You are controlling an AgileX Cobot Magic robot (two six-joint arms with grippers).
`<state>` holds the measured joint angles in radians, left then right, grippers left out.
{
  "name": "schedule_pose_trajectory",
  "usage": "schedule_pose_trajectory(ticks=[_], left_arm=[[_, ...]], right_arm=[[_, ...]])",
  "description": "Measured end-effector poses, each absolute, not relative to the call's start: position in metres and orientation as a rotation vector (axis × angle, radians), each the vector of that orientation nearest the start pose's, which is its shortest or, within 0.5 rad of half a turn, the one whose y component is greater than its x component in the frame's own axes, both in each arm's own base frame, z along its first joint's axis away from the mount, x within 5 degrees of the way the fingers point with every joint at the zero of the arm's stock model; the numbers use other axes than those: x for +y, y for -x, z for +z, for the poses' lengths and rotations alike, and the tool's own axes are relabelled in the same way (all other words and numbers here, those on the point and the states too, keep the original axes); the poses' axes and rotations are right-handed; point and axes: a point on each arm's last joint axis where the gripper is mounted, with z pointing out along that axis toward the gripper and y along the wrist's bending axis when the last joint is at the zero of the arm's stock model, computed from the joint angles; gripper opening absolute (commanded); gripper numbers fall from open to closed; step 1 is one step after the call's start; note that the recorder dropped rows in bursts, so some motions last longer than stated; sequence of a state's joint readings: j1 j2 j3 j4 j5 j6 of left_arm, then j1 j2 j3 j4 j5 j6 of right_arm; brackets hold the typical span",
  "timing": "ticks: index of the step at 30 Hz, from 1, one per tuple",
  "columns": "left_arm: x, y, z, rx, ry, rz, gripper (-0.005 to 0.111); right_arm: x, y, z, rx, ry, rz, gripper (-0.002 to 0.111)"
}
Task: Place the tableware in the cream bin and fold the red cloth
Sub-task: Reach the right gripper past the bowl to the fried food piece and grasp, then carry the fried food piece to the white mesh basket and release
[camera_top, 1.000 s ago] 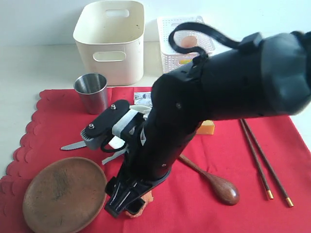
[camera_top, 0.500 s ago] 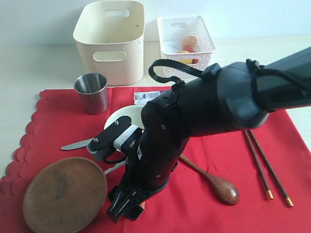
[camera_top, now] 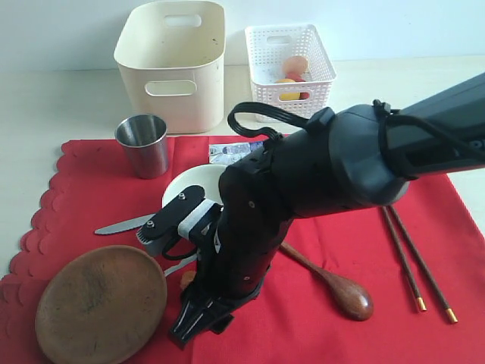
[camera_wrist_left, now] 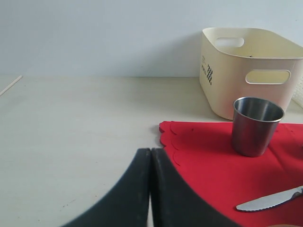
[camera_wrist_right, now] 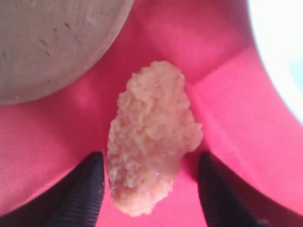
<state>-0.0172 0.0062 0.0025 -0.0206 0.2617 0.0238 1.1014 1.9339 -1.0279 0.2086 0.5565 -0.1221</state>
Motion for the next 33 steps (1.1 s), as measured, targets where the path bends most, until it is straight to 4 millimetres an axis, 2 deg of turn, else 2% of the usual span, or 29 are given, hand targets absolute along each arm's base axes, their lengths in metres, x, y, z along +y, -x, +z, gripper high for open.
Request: schedule_pose_trajectory(ticks=[7,12,14,25,27,29,33], left_arm=[[-0.001,-0.056,0.188,1.754,-0.022,-0.014,0.003],[-0.001,-0.056,0.188,1.754,-0.022,-0.014,0.003],[-0.001,-0.056,0.188,1.754,-0.022,-0.014,0.003],[-0.001,-0.056,0.188,1.754,-0.022,-0.014,0.003],[-0.001,-0.056,0.188,1.754,-0.022,-0.014,0.003],[-0.001,-0.056,0.188,1.754,-0.022,-0.014,0.003],[-0.001,-0.056,0.188,1.754,-0.022,-0.014,0.003]], right_arm=[[0.31,-0.145,0.117,2.602,1.522,0.308,0.028],[0.309,-0.145,0.123,2.57,1.546,0.316,0.005],[0.308,-0.145,0.134,2.542,1.55,0.328,0.0],[0.29,-0.141,0.211,2.317,1.555,0.353,0.0],[0.285,-0.146,0.224,2.299,1.469,0.321,0.0],[0.278,-0.161,0.229,2.293,1.351,0.251,0.0],[0.255,-0.208,0.235,2.263,1.088,0.125,0.0]])
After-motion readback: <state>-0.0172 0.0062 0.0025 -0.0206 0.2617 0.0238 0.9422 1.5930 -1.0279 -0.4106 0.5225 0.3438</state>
